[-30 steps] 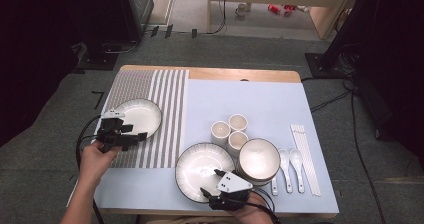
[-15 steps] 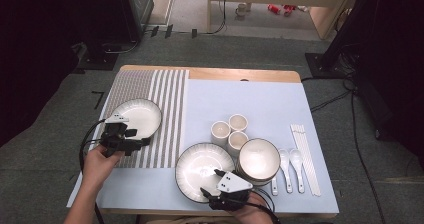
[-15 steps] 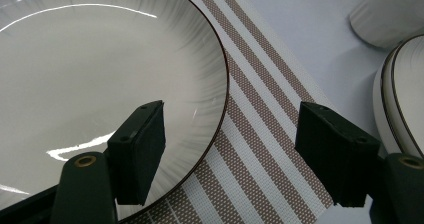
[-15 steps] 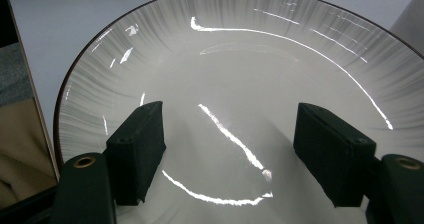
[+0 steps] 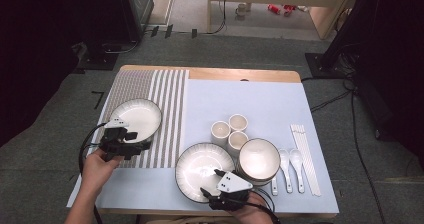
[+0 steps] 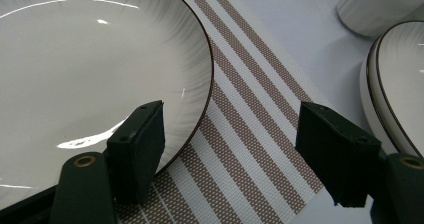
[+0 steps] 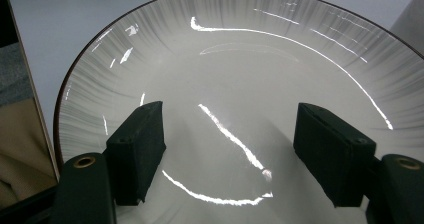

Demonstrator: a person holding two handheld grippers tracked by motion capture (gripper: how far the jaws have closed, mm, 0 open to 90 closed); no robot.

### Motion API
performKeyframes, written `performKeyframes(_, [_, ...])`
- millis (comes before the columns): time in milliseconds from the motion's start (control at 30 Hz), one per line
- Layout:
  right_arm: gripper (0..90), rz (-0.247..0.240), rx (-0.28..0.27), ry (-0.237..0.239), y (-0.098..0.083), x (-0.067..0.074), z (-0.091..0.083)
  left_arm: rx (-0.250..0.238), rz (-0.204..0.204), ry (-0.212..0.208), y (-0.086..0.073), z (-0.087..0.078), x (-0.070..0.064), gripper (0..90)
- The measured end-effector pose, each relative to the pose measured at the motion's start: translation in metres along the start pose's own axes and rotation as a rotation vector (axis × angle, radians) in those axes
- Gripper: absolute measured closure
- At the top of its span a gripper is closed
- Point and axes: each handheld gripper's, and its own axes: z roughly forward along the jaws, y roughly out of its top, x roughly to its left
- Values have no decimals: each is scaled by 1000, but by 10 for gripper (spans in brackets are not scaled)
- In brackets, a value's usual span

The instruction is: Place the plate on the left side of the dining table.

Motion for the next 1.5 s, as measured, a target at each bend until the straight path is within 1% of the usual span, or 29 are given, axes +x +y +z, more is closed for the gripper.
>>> performKeyframes(100, [284,0,0,0,0,0,0,6,5,-4,-2,0,-2,280])
performKeyframes(233, [285,0,0,0,0,0,0,1,12,-3,-5,-1,-5,279])
performKeyframes(333, [285,0,0,0,0,0,0,-3,12,-9,-6,-1,-8,279])
performKeyframes(533, [285,0,0,0,0,0,0,11,38,-14,-9,3,-15,279])
performKeyframes(667, [285,0,0,0,0,0,0,12,53,-9,-12,4,-19,279])
performKeyframes(900, [285,0,0,0,0,0,0,8,58,-2,-14,6,-23,278])
performKeyframes(1000, [285,0,0,0,0,0,0,6,61,-3,-15,9,-24,274])
performKeyframes(1067, [285,0,0,0,0,0,0,-2,51,-4,-17,11,-25,274])
performKeyframes(1133, [285,0,0,-1,0,0,0,3,38,-11,-19,15,-24,274])
performKeyframes(1200, [284,1,0,0,0,0,0,10,39,-13,-20,19,-25,274])
performKeyframes(1367, [283,2,-1,0,0,0,0,39,65,-15,-22,30,-31,272])
performKeyframes(1400, [283,1,-1,-1,0,0,0,41,70,-19,-23,31,-31,259])
performKeyframes(1500, [283,2,-1,-1,0,0,0,45,69,-25,-23,34,-32,256])
